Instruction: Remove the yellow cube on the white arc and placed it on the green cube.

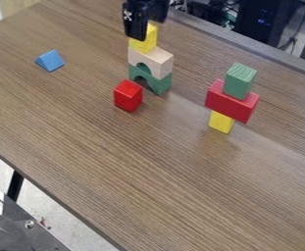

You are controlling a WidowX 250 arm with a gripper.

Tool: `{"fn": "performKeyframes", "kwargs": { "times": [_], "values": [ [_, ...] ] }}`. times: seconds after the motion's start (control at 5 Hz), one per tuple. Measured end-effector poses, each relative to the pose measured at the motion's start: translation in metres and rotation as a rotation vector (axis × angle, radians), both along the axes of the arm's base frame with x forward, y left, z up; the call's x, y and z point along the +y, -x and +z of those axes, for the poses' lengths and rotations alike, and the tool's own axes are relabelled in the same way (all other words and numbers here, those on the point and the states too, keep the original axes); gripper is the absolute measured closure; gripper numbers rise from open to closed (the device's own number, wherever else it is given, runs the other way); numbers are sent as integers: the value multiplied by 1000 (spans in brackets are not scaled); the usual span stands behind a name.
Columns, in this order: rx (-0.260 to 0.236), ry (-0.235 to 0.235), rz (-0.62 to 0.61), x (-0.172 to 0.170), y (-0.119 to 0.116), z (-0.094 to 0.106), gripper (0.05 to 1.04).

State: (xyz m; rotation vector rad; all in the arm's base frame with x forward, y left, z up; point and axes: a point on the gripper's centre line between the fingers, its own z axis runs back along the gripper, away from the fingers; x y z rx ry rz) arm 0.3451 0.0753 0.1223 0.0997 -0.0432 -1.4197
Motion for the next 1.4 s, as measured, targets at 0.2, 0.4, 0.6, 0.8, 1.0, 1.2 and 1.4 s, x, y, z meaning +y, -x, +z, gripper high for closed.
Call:
{"fn": "performKeyframes", "kwargs": {
  "times": [0.2, 0.4, 0.6, 0.8, 1.0, 1.2, 1.4],
  "values": [
    [-11, -14, -2, 2, 1, 5, 85],
    [-14, -15, -2, 2, -1, 4, 85],
    [1, -11, 3, 6, -2, -5, 85],
    [9, 4, 0, 6, -5, -15, 85],
    [-15, 8, -6, 5, -9, -16, 133],
    [-22, 1, 39, 10, -3, -31, 388],
    [-66, -15, 88, 11, 2, -25, 502]
  ]
}}
